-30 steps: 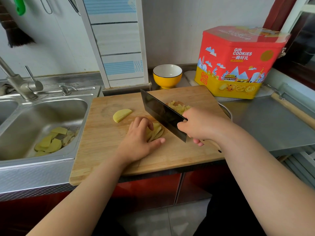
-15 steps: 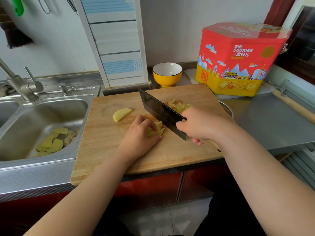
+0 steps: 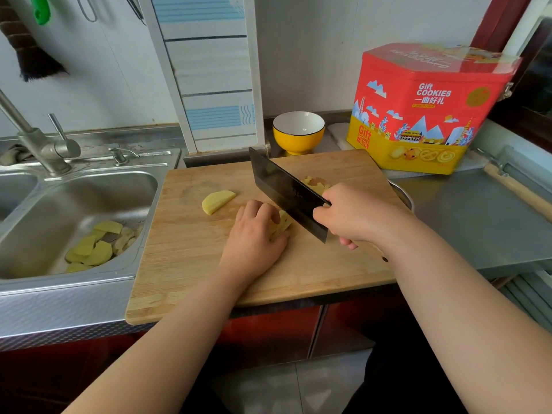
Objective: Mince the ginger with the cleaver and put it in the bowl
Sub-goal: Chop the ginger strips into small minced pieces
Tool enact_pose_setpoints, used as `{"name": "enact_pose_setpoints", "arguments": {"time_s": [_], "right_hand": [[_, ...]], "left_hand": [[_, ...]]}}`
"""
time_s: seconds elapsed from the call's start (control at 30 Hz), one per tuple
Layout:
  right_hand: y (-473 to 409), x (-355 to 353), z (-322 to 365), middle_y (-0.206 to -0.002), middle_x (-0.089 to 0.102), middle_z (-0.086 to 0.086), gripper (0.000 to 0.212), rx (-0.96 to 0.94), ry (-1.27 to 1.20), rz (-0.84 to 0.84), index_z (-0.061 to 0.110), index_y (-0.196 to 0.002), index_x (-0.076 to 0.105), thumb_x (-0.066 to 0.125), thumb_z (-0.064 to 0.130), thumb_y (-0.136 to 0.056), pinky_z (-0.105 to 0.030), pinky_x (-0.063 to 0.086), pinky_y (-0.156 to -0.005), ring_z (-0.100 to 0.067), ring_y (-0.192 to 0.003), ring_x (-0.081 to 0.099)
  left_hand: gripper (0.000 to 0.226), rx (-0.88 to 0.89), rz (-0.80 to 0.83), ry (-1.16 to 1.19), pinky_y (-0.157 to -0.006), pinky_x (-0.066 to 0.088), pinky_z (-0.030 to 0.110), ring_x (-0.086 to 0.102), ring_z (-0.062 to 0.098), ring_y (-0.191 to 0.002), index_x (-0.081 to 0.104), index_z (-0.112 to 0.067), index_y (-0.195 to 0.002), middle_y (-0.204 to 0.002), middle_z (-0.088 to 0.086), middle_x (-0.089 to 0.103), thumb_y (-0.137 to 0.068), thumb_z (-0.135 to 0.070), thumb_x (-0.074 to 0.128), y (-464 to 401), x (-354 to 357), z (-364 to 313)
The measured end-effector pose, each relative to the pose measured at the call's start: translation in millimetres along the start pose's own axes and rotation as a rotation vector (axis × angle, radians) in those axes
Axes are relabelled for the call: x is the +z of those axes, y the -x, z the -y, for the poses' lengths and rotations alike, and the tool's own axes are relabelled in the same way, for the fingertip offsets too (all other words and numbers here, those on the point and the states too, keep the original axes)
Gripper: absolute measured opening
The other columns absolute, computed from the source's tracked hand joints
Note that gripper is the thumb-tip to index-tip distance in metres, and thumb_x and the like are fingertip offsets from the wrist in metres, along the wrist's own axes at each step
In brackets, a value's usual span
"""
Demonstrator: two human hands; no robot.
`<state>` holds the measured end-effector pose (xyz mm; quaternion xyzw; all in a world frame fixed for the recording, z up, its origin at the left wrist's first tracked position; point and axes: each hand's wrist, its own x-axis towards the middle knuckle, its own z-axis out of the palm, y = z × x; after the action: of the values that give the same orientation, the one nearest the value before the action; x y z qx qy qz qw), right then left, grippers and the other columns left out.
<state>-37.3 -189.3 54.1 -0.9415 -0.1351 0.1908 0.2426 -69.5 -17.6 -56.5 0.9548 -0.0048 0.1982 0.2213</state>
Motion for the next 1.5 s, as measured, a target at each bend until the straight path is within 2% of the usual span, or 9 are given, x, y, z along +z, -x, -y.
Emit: {"name": "enact_pose_setpoints", "arguments": {"time_s": [0.2,0.4,0.57,0.77,1.13,1.2,1.27,1.33,1.5], "right_hand": [[7,-11,5,-0.072,0.056,-0.01,0.035,-0.024,0.054,-0.024,0.008,-0.13,0.051,0.041,0.022,-0.1,-0.025,0.046,-0.047,-0.018,-0.054,0.054],[8,-12,15,-0.068,0.054,-0.007,0.043,-0.04,0.117,-0.006,0.013,-0.143,0.043,0.039,0.023,-0.101,-0.021,0.04,-0.042,-0.014,-0.05,0.053],[1,-4,14,-0.068,0.057,-0.009,0.036,-0.018,0.189,0.015,0.012,-0.132,0.05,0.039,0.024,-0.101,-0.023,0.045,-0.045,-0.017,-0.05,0.053],[-11,8,8,-0.071,0.056,-0.007,0.012,-0.008,0.229,-0.022,0.014,-0.102,0.05,0.042,0.024,-0.1,-0.028,0.051,-0.05,-0.018,-0.055,0.056],[-7,3,-10,-0.07,0.053,-0.005,0.031,0.006,0.097,-0.104,0.011,-0.125,0.053,0.05,0.022,-0.096,-0.03,0.05,-0.051,-0.022,-0.054,0.059],[-3,-1,-8,-0.07,0.052,-0.005,0.026,-0.017,0.128,-0.09,0.013,-0.121,0.054,0.05,0.021,-0.097,-0.028,0.047,-0.049,-0.021,-0.054,0.058],[0,-3,-5,-0.069,0.051,-0.005,0.009,-0.037,0.151,-0.087,0.016,-0.103,0.053,0.049,0.021,-0.097,-0.027,0.045,-0.047,-0.02,-0.054,0.058],[2,-3,-1,-0.069,0.052,-0.005,0.008,-0.047,0.178,-0.079,0.018,-0.09,0.048,0.048,0.022,-0.097,-0.028,0.047,-0.048,-0.021,-0.054,0.058],[-1,-1,7,-0.066,0.053,-0.005,0.007,-0.044,0.258,-0.057,0.014,-0.099,0.053,0.048,0.019,-0.096,-0.025,0.045,-0.046,-0.021,-0.051,0.059]], "left_hand": [[0.012,0.049,0.052,-0.019,-0.082,0.032,0.018,0.041,0.011,-0.095,0.057,-0.022,-0.09,-0.1,-0.008,0.044,-0.083,-0.028,0.064,-10,0,2],[0.011,0.113,0.103,-0.027,-0.082,0.033,0.019,0.038,0.007,-0.093,0.054,-0.025,-0.086,-0.1,-0.012,0.04,-0.084,-0.031,0.063,-18,-4,4],[0.009,0.132,0.061,-0.028,-0.081,0.032,0.019,0.042,0.01,-0.093,0.058,-0.023,-0.085,-0.098,-0.009,0.045,-0.083,-0.029,0.064,-17,1,7],[0.009,0.141,0.008,-0.019,-0.079,0.039,0.023,0.047,0.016,-0.089,0.059,-0.018,-0.082,-0.094,-0.002,0.052,-0.078,-0.022,0.066,-16,5,8],[0.018,0.154,0.017,-0.02,-0.08,0.039,0.025,0.041,0.015,-0.094,0.052,-0.024,-0.092,-0.104,-0.004,0.046,-0.081,-0.032,0.063,-10,3,5],[0.015,0.155,0.012,-0.018,-0.081,0.039,0.025,0.042,0.014,-0.093,0.054,-0.023,-0.091,-0.103,-0.005,0.047,-0.081,-0.031,0.062,-10,2,5],[0.011,0.153,-0.005,-0.009,-0.081,0.04,0.025,0.044,0.015,-0.092,0.057,-0.02,-0.089,-0.1,-0.005,0.048,-0.081,-0.027,0.061,-11,3,5],[0.008,0.159,-0.019,-0.001,-0.081,0.039,0.024,0.045,0.016,-0.092,0.059,-0.018,-0.087,-0.099,-0.005,0.049,-0.082,-0.023,0.062,-11,3,5],[0.006,0.17,-0.02,-0.006,-0.08,0.041,0.024,0.047,0.016,-0.091,0.062,-0.017,-0.086,-0.097,-0.002,0.053,-0.083,-0.021,0.064,-12,4,6]]}}
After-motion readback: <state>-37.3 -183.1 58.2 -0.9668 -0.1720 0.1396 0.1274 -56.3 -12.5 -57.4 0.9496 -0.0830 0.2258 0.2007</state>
